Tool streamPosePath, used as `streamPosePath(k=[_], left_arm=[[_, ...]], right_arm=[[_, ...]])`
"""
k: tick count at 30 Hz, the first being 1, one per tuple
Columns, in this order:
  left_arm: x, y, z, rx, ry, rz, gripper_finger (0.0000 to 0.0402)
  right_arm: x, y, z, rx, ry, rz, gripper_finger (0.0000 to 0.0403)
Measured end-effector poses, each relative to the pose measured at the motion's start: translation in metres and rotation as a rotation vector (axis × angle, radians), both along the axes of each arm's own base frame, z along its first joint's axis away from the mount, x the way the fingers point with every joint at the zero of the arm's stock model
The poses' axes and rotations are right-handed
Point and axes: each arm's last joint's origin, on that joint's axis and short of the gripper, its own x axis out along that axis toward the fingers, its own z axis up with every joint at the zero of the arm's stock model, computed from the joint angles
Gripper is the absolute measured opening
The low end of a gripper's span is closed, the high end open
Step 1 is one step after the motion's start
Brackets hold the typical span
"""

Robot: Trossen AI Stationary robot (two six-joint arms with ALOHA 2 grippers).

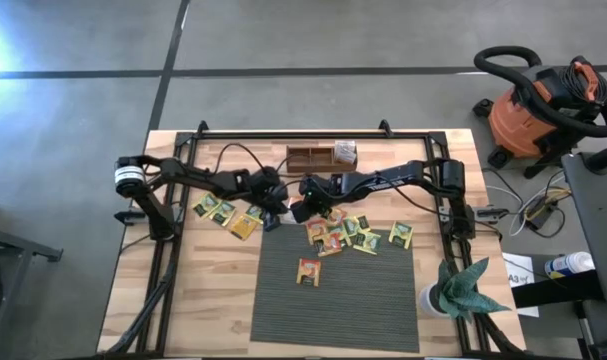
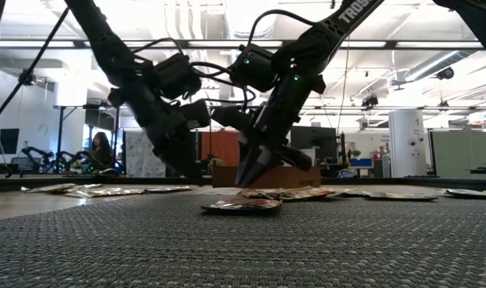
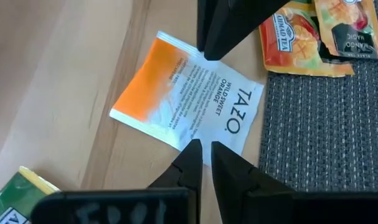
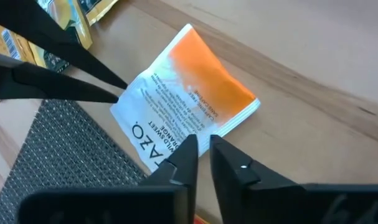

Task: Pick & Place Tea
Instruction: Put the white tea bag into the right section of the wooden organizer

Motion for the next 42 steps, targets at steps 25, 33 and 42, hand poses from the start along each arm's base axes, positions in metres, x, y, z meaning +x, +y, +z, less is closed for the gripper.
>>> streamPosePath(k=[25, 33, 42], left_arm=[[0.003, 0.001, -0.023, -0.029, -0.047, 0.031, 0.003], [0.002, 0.0, -0.02, -0.031, -0.054, 0.037, 0.003], [-0.009, -0.002, 0.01, 0.001, -0.086, 0.057, 0.003]], right_arm=[[-0.004, -0.006, -0.016, 0.124, -0.064, -0.091, 0.0162], [-0.005, -0.007, -0.017, 0.079, -0.058, -0.093, 0.0073], [-0.006, -0.011, -0.012, -0.033, -0.057, -0.105, 0.0009]])
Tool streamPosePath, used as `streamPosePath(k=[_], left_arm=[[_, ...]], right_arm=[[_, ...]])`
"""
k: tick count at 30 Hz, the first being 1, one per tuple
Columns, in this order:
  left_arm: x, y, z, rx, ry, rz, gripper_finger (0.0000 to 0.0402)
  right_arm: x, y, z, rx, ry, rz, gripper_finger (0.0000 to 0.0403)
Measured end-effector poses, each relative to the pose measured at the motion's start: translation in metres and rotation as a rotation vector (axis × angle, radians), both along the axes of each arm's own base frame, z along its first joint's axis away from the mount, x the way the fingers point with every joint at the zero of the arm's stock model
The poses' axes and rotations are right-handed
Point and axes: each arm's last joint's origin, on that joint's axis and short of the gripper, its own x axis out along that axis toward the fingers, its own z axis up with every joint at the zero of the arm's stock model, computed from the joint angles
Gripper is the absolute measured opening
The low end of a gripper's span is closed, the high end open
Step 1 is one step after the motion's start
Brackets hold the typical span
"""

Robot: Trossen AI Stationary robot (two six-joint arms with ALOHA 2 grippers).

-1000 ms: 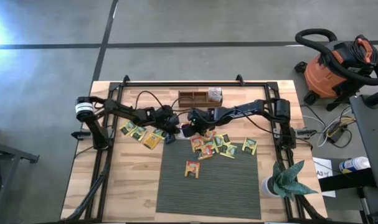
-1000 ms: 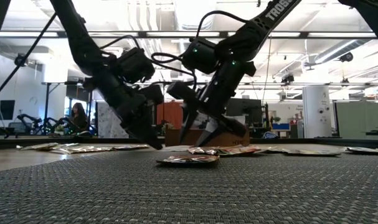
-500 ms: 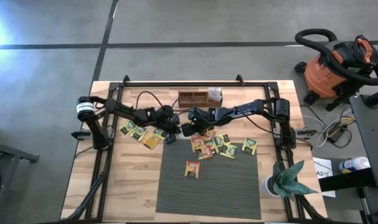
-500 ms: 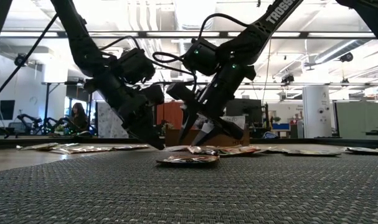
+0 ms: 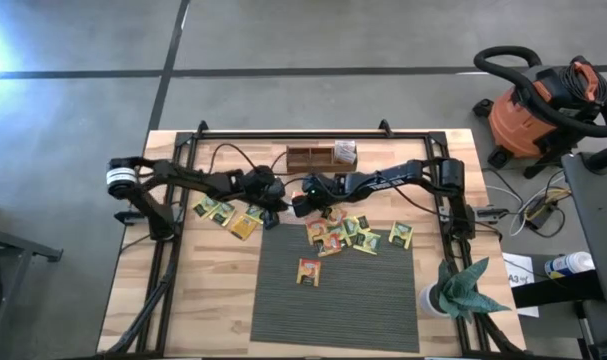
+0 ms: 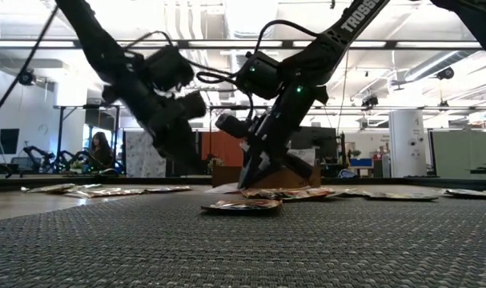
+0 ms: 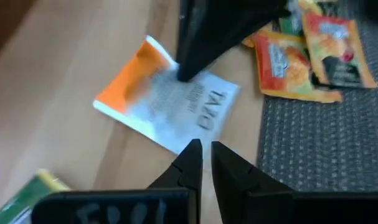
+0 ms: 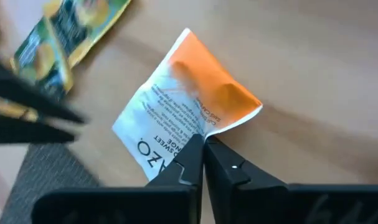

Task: Pick & Place Tea
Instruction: Put the white tea bag into the right section of the wooden organizer

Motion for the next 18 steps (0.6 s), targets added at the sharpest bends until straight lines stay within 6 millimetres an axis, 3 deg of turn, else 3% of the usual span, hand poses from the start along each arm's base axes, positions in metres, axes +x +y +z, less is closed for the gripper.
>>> streamPosePath(k=[6, 12, 15, 18], left_arm=[[-0.021, -0.003, 0.035, 0.091, -0.051, 0.062, 0.003], [-0.049, -0.006, 0.067, 0.201, -0.176, 0.281, 0.003], [-0.067, -0.005, 0.083, 0.141, -0.354, 0.519, 0.003], [-0.086, -0.003, 0.097, -0.06, -0.663, 0.703, 0.003]], right_arm=[[0.0, -0.006, 0.02, 0.021, -0.095, -0.071, 0.0009], [0.004, -0.018, 0.066, -0.009, -0.394, -0.342, 0.0008], [0.003, -0.02, 0.089, -0.095, -0.523, -0.458, 0.0008], [0.004, -0.019, 0.108, -0.164, -0.656, -0.509, 0.0008]])
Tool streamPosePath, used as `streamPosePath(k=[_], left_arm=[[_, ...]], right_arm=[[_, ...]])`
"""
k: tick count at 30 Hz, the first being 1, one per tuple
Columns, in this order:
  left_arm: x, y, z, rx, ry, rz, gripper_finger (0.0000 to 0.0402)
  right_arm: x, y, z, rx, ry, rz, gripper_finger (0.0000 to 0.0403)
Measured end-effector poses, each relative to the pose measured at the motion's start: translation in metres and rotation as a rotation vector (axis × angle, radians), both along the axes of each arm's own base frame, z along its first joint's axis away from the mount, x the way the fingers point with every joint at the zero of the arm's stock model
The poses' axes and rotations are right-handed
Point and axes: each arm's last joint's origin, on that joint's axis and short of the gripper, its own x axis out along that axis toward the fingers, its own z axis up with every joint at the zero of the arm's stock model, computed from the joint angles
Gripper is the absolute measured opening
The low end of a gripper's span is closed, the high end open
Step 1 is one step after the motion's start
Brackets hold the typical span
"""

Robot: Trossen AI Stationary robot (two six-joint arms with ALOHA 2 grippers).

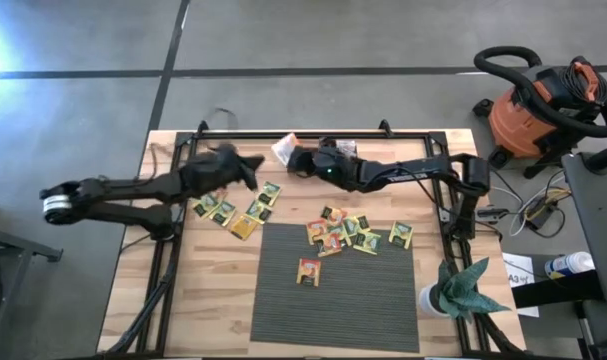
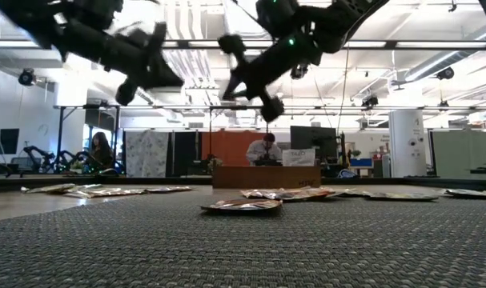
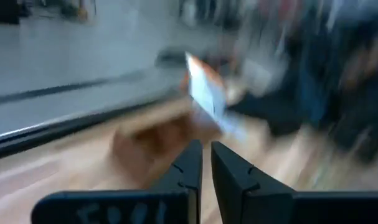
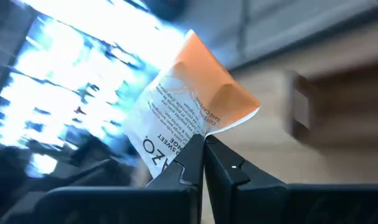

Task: Pick & Place Tea
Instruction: Put the white tea bag into the right section of the wooden organizer

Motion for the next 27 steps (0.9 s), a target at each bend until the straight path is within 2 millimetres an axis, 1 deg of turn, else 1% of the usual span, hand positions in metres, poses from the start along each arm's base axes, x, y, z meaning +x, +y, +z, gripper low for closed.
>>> streamPosePath(k=[1, 3, 6, 8, 11, 15, 18, 22, 25, 27], left_arm=[[-0.006, 0.002, 0.002, -0.054, -0.115, 0.025, 0.003], [-0.015, 0.007, -0.004, -0.172, -0.261, 0.047, 0.003], [-0.022, 0.015, -0.014, -0.311, -0.404, 0.033, 0.0032], [-0.022, 0.019, -0.014, -0.345, -0.46, -0.014, 0.0038], [-0.017, 0.022, -0.012, -0.351, -0.464, -0.06, 0.0062], [-0.005, 0.028, 0.004, -0.306, -0.456, -0.116, 0.0102], [0.003, 0.032, 0.009, -0.277, -0.418, -0.121, 0.0121], [0.015, 0.037, 0.015, -0.263, -0.369, -0.141, 0.0126], [0.02, 0.04, 0.011, -0.276, -0.316, -0.149, 0.0126], [0.022, 0.041, 0.011, -0.275, -0.315, -0.151, 0.0126]], right_arm=[[0.001, 0.0, 0.005, -0.023, -0.036, -0.016, 0.0008], [0.002, 0.001, 0.012, -0.053, -0.098, -0.055, 0.0008], [0.004, 0.002, 0.016, -0.044, -0.134, -0.093, 0.0008], [0.006, 0.002, 0.015, -0.042, -0.132, -0.087, 0.0008], [0.009, 0.002, 0.015, -0.028, -0.138, -0.077, 0.0008], [0.009, 0.002, 0.015, -0.024, -0.117, -0.07, 0.0008], [0.009, 0.003, 0.013, -0.015, -0.108, -0.066, 0.0008], [0.01, 0.006, 0.013, -0.015, -0.108, -0.06, 0.0008], [0.01, 0.006, 0.013, -0.017, -0.105, -0.058, 0.0008], [0.01, 0.006, 0.013, -0.018, -0.106, -0.058, 0.0008]])
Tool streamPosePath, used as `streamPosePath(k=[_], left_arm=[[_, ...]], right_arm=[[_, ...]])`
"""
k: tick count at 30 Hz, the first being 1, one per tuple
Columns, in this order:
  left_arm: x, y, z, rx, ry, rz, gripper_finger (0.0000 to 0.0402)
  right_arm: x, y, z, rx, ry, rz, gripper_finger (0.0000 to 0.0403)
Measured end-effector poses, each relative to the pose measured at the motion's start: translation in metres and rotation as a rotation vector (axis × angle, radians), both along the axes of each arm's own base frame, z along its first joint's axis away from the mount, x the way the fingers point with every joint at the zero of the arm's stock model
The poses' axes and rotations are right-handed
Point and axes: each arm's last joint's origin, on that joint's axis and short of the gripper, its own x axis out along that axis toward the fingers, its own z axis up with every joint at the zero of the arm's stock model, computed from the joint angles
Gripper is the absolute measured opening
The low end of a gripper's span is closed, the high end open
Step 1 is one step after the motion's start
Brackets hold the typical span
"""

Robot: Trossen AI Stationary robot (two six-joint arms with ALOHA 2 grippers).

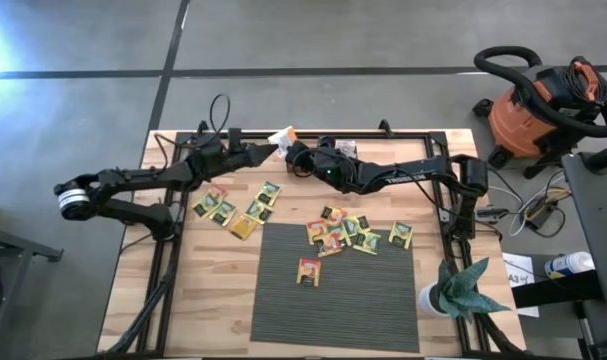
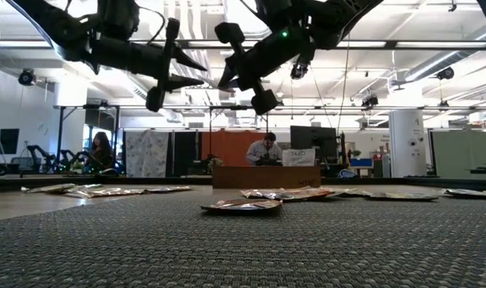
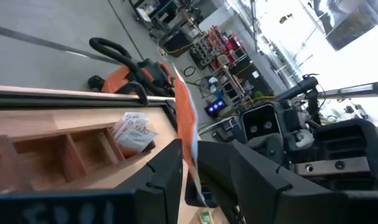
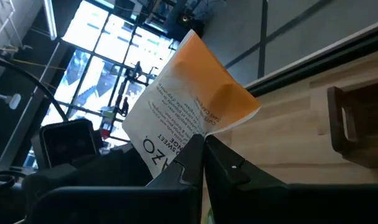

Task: Pick & Place Tea
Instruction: Put the white tea bag into the right section of the wooden organizer

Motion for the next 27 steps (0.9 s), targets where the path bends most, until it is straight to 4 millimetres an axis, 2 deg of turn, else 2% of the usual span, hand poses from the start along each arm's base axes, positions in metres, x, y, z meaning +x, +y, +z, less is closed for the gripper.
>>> streamPosePath(k=[13, 17, 24, 27], left_arm=[[0.004, 0.002, -0.008, 0.023, 0.045, -0.002, 0.0118], [0.007, 0.004, -0.01, 0.034, 0.038, -0.001, 0.0089], [0.009, 0.005, -0.014, 0.046, 0.059, 0.0, 0.0014], [0.009, 0.006, -0.014, 0.065, 0.069, 0.006, 0.0003]], right_arm=[[0.0, 0.0, 0.002, -0.013, -0.001, 0.002, 0.0008], [0.0, 0.0, 0.002, -0.012, 0.0, 0.002, 0.0008], [0.0, 0.0, 0.001, -0.022, 0.015, 0.005, 0.0008], [-0.001, 0.001, 0.0, -0.048, 0.042, 0.014, 0.0009]])
